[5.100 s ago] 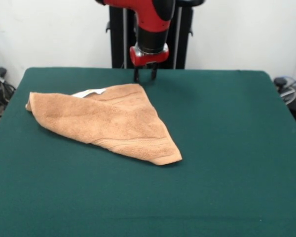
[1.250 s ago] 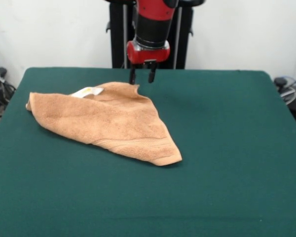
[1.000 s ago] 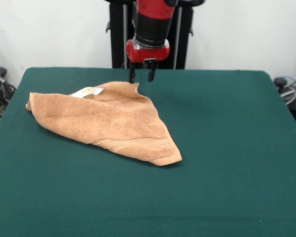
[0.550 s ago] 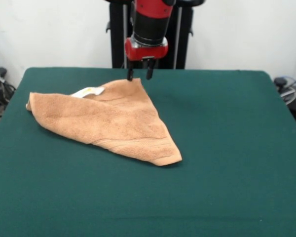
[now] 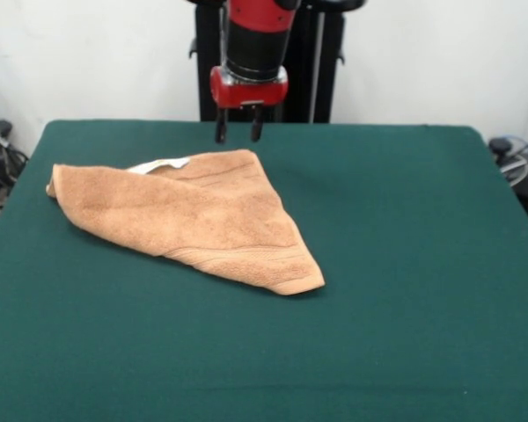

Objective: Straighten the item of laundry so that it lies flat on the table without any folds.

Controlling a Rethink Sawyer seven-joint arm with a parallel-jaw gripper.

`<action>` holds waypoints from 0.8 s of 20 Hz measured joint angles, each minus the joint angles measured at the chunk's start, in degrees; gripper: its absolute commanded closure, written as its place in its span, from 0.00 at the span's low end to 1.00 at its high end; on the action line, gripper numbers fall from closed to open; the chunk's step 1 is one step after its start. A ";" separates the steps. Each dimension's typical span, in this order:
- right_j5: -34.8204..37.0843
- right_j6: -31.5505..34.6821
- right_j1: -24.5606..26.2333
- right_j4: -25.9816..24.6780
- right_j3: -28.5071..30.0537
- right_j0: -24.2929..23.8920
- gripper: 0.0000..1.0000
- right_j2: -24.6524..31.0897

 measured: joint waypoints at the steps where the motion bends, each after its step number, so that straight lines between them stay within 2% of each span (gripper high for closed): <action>1: 0.00 0.00 0.01 -0.14 -0.15 -0.08 0.00 -0.01; 7: 0.00 0.00 0.01 -0.22 -0.35 1.35 0.00 -0.67; 16: -0.04 0.00 1.07 -0.21 -0.33 9.78 0.00 -3.70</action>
